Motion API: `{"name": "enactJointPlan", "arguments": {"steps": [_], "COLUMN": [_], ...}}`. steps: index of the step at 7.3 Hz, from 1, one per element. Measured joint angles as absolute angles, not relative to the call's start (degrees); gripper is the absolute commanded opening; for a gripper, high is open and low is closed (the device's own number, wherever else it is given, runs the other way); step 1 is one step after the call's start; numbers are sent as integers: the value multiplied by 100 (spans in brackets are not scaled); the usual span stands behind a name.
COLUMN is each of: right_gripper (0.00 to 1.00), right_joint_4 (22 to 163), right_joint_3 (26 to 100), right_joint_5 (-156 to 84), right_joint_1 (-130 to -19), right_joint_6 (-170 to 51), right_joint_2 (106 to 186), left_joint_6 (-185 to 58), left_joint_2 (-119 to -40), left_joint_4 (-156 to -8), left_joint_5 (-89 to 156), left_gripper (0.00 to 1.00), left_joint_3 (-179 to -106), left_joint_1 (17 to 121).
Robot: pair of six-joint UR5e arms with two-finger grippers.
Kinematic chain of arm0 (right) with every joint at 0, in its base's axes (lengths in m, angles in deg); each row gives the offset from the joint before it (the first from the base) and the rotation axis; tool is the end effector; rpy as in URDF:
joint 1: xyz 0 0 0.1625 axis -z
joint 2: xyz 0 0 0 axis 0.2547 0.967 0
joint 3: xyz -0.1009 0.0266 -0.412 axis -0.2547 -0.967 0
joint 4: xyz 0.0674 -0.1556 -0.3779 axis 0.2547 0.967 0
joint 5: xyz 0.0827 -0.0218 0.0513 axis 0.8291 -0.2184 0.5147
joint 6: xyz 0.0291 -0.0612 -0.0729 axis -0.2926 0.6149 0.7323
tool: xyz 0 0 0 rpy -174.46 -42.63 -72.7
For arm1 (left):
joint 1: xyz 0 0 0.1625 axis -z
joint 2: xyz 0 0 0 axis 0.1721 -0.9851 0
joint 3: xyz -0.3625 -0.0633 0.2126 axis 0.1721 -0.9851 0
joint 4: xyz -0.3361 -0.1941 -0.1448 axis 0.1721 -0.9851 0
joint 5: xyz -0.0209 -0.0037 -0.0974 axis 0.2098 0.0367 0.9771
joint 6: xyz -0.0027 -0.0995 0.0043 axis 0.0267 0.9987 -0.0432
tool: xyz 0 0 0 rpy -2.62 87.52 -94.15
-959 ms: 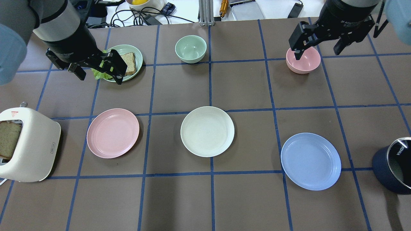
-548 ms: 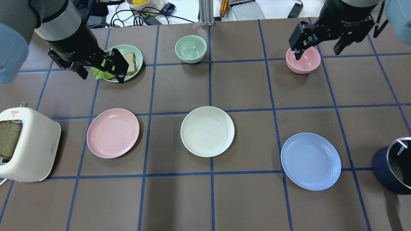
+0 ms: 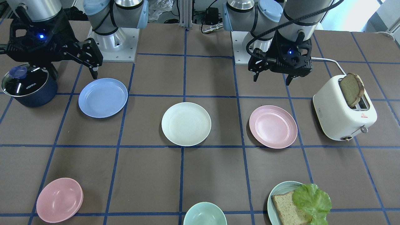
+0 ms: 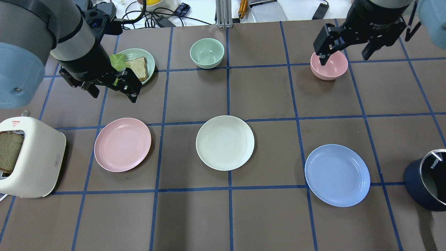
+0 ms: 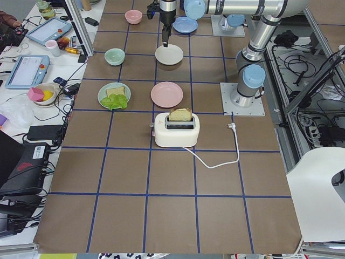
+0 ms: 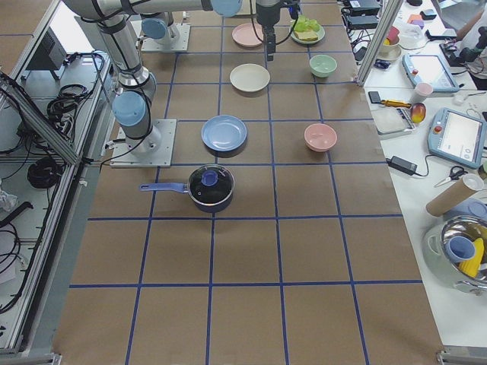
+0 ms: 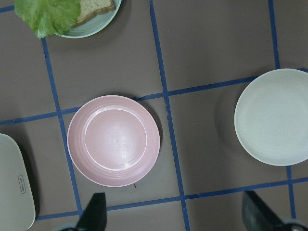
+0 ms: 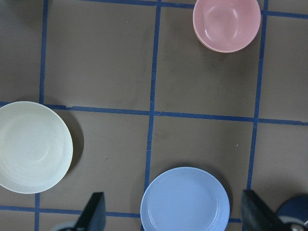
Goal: Stack three plates with pink and blue
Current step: 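Move the left gripper from the bread plate toward the pink plate, then lower the left gripper and grasp the pink plate's rim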
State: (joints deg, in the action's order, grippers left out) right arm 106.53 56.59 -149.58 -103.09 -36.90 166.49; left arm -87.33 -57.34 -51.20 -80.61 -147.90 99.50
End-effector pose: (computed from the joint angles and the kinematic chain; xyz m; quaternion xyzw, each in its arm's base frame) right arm 0.1173 -0.4981 0.5280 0.0392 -0.9981 0.0469 0.0113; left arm -0.1259 -0.4746 0.4653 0.0770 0.9968 -0.0093 0.0211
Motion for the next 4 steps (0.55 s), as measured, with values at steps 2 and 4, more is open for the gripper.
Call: {"name": "enactJointPlan", "arguments": {"steps": [2, 4], "right_gripper": [100, 100], "right_joint_4": [10653, 10653], "right_joint_3": [5659, 5660], "right_joint_5": [-14958, -14955], "right_joint_1": [-10309, -10309], "right_joint_6": [-3687, -3687], "right_joint_2": [16649, 16649], "left_joint_6": [-8772, -8966], "left_joint_2": [-5825, -5866], "left_joint_4": [-4184, -3104], "left_joint_5": [-7970, -7868], "left_gripper": [100, 100], "left_joint_3": [-15443, -16312], "left_joint_1": [9631, 9267]}}
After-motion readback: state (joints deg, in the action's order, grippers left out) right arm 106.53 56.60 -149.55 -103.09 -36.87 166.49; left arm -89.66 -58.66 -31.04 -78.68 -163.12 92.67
